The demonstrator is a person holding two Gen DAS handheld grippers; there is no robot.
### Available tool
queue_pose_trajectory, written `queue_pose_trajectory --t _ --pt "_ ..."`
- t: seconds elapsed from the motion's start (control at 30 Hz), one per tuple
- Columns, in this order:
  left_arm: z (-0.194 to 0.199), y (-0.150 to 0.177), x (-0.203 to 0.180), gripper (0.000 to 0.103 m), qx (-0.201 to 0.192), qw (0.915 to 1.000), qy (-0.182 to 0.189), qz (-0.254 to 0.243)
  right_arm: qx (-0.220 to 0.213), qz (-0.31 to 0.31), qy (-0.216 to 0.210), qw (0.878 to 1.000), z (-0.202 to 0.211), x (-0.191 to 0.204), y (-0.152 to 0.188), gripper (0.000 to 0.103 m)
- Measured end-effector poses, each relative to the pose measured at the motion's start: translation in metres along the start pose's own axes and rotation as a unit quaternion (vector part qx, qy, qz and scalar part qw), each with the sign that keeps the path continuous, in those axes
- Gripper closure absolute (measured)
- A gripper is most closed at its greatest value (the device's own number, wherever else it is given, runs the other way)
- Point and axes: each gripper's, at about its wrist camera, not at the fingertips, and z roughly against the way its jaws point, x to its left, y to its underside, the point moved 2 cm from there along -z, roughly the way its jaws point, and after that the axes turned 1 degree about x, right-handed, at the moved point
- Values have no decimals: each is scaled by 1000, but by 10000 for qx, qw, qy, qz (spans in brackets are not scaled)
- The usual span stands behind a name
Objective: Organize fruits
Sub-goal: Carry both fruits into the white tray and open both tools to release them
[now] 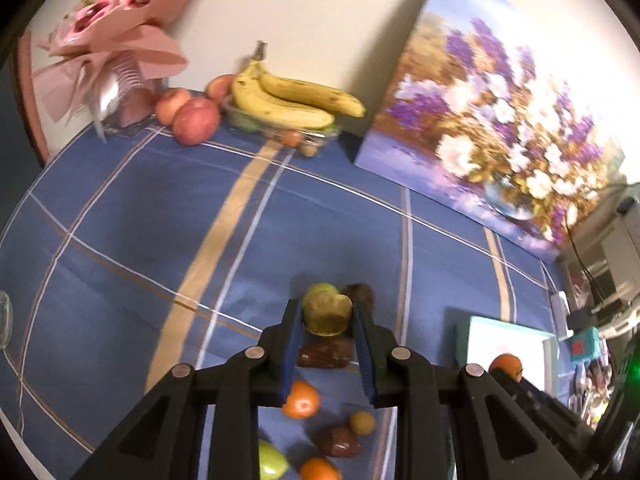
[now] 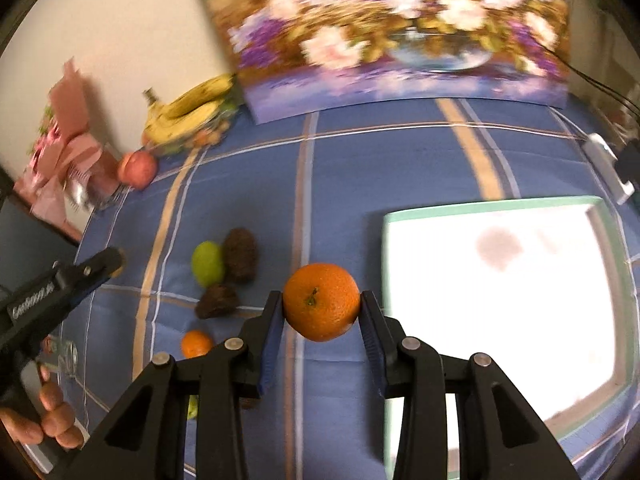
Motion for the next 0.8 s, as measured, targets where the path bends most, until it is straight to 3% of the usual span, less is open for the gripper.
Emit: queue_pose_trajectory --t 0.1,0.33,0.5,0.8 --pt "-3 5 -15 75 81 9998 104 -124 -85 -116 349 9993 8 -23 -2 64" --pt "-10 17 -52 75 232 9982 296 -467 -108 -678 728 9950 22 -93 0 64" --pt "-14 29 -85 75 357 9955 436 -763 -198 -1171 1160 9861 33 -148 4 64" --pt "-27 61 -150 75 620 9859 629 -1423 -209 -1727 1419 9745 46 -211 15 64"
